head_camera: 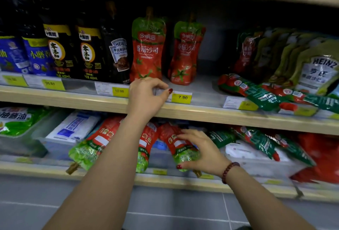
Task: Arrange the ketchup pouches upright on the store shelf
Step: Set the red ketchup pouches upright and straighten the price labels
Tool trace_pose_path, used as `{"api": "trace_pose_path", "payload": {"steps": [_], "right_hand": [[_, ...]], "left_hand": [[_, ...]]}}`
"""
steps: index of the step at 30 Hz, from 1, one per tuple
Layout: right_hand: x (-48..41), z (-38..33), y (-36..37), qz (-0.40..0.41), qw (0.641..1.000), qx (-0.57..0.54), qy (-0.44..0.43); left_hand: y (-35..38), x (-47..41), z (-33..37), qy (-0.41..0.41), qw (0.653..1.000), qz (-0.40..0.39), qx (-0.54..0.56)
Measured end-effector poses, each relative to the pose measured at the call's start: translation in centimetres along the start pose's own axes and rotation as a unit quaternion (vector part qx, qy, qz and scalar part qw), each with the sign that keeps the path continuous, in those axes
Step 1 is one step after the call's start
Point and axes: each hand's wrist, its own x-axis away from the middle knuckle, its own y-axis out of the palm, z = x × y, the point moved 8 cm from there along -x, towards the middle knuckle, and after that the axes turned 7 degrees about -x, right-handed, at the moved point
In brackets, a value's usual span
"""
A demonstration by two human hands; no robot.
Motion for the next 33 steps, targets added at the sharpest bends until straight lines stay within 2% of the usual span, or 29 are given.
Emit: {"api": "trace_pose_path", "payload": {"steps": [3,8,15,19,23,28,33], "right_hand": [[0.2,1.7,2.4,-0.071,0.994,0.086,0.019],[-0.1,3.0,3.5,-0.081,0.985,0.15,0.036],[0.3,1.9,3.1,-0.049,0.993,0.095,0.045],[0.0,0.1,1.3,-0.005,0.998,0.051,0.032],[-0.4,-1.9,-0.1,0.007,0.995,0.094,0.027],[-0.6,-6.0,-2.4,0.09,0.978,0.179,-0.052],[-1.1,-9.4,-3.9,0.084,0.955,0.25,-0.139]], "left_hand": [[0.0,0.3,0.3,-0.001,1.0,0.01,-0.004],[-0.1,-0.1,1.1,-0.01,0.999,-0.004,0.052],[0.3,0.7,1.6,0.016,0.998,-0.003,0.054],[-0.1,1.3,2.5,0.023,0.993,0.015,0.111],[0.2,1.5,3.1,0.013,0.982,-0.019,0.187],[0.2,1.3,3.0,-0.008,0.976,-0.045,0.215],[-0.8,-0.6,3.3,-0.006,0.97,-0.103,0.22]]}}
